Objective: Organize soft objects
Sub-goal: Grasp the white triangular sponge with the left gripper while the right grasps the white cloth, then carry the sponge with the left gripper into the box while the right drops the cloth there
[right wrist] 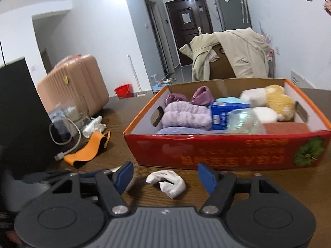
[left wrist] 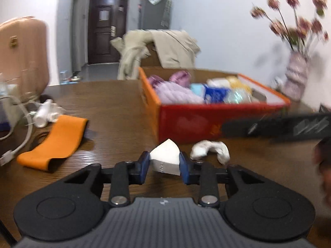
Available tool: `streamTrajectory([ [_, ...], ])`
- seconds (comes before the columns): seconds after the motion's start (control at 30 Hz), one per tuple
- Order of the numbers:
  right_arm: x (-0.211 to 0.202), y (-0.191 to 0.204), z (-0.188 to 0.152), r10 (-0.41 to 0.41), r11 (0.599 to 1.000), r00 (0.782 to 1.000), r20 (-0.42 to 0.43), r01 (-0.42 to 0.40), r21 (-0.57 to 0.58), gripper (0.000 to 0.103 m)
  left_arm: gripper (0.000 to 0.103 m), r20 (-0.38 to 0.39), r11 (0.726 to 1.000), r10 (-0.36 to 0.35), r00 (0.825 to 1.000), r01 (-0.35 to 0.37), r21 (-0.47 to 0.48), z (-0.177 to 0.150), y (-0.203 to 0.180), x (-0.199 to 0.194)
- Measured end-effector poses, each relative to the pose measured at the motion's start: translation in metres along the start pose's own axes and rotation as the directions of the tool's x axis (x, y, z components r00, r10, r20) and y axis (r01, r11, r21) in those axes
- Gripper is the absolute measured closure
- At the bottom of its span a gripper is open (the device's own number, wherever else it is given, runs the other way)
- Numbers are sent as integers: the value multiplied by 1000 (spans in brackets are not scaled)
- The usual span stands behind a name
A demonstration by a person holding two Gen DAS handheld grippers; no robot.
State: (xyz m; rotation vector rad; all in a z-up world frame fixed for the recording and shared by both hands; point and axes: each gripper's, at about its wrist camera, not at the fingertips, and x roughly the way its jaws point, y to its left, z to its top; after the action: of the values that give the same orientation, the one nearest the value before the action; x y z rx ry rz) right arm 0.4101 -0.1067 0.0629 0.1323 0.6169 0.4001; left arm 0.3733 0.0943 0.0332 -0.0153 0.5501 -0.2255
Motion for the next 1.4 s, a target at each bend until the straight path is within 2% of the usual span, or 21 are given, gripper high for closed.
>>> streamTrajectory([
  [0.03,9,5,-2,-10,1000,1000,-7,10,-20,39,71,16,1000,15,1000,-15,-13,1,3,-4],
  [0.1,27,15,-6,-52,997,998,-24,51,-65,53,71,26,999,37,999,-36,-26,3,8,-7],
  [0.23,44,27,-17,-90,991,996,-26,87,-101,70,71,16,998,46,999,-45,-50,5,13,-7],
  [0.3,44,31,-19,-111,985,994,-13,109,-131,90,71,12,998,48,999,-48,-48,5,13,-5],
  [0.47,48,24,-25,-130,976,992,-11,126,-175,91,71,-1,998,55,998,-55,-22,1,10,-1],
  [0.53,47,23,-27,-156,970,988,-14,151,-191,96,71,-8,998,67,998,-67,-12,-1,9,1],
  [0.6,39,18,-27,-134,979,991,-27,128,-160,98,73,-8,997,79,997,-79,-8,-1,9,0],
  [0.7,6,11,-32,-79,991,997,-5,78,-107,98,74,-2,995,92,996,-92,-34,0,4,-14],
  [0.83,-58,2,-40,-59,992,996,60,66,-109,98,73,28,999,19,999,-18,-50,-7,-23,-56],
  [0.93,-107,-8,-53,-51,990,996,78,60,-124,98,73,71,997,-28,997,34,-75,-18,-49,-93],
  [1.07,-155,-23,-71,-51,989,995,87,63,-136,97,73,100,989,-81,992,92,-113,-29,-78,-124],
  [1.27,-181,-46,-79,-58,990,992,111,72,-123,97,73,109,995,-60,992,69,-74,-23,-108,-124],
  [1.4,-182,-54,-60,-32,987,990,141,53,-150,97,73,141,998,-38,989,43,-34,-3,-116,-115],
])
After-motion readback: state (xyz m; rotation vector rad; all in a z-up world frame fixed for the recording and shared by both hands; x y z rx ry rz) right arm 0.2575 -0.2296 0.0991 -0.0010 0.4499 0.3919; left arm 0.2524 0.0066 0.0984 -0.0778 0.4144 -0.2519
